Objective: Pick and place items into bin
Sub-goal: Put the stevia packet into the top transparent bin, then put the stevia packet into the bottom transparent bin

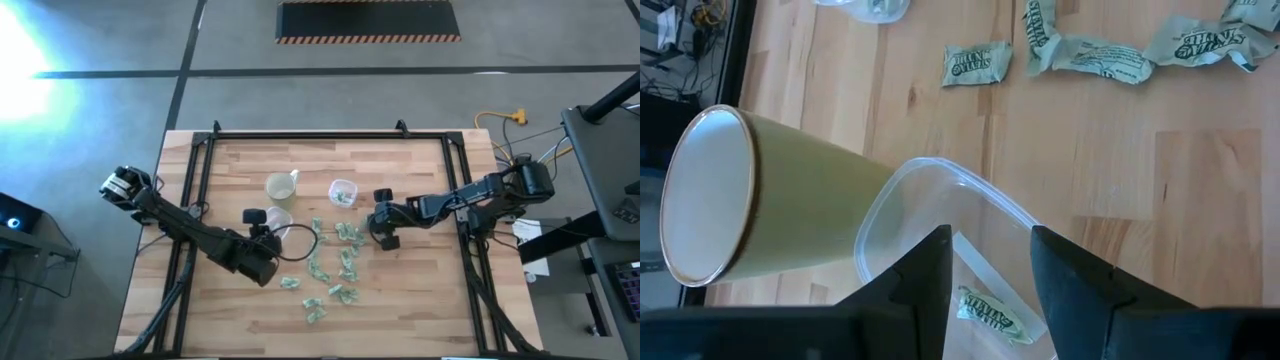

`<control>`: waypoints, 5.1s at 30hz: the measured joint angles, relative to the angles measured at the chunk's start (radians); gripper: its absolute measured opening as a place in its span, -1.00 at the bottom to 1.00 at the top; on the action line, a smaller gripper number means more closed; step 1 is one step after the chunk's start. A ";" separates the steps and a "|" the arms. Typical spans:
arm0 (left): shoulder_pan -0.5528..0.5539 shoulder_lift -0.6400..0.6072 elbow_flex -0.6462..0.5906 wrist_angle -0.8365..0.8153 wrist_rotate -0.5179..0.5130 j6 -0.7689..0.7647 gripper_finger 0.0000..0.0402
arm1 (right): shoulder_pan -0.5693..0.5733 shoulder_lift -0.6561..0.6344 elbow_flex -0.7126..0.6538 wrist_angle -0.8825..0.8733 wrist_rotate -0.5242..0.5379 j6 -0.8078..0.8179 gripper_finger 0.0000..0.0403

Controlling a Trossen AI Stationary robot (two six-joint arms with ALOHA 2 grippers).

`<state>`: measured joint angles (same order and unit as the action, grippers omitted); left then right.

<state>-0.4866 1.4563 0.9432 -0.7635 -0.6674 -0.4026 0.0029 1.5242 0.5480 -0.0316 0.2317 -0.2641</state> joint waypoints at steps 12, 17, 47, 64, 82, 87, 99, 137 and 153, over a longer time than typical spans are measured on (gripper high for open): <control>0.000 0.000 0.000 -0.001 0.000 0.000 -0.40 | 0.001 -0.015 0.018 0.002 0.000 -0.028 -0.96; 0.000 0.000 0.000 -0.002 0.000 0.000 -0.40 | 0.001 -0.047 0.054 0.004 0.000 -0.056 -0.96; 0.000 0.000 0.000 0.054 -0.004 0.073 -0.40 | -0.182 0.043 0.118 0.316 0.005 -0.205 -0.96; 0.000 0.000 0.000 0.057 -0.003 0.076 -0.40 | -0.182 0.051 0.143 0.300 0.004 -0.199 -0.56; 0.001 0.000 -0.018 0.311 0.203 0.286 -0.40 | -0.050 -0.256 0.143 0.008 -0.004 -0.112 -0.54; 0.000 0.011 -0.021 0.340 0.247 0.281 -0.40 | -0.023 -0.297 0.133 -0.032 -0.006 -0.079 -0.59; -0.057 0.078 -0.010 0.454 0.301 0.281 -0.40 | -0.011 -0.304 0.129 -0.098 -0.004 -0.031 -0.62; -0.131 0.325 -0.015 0.573 0.245 0.202 -0.40 | -0.005 -0.304 0.100 -0.152 -0.004 0.097 -0.65; -0.128 0.326 -0.016 0.569 0.240 0.207 -0.94 | 0.000 -0.304 0.100 -0.152 -0.004 0.101 -0.63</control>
<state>-0.6144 1.7820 0.9268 -0.1944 -0.4274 -0.1958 0.0029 1.2201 0.6483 -0.1833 0.2276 -0.1635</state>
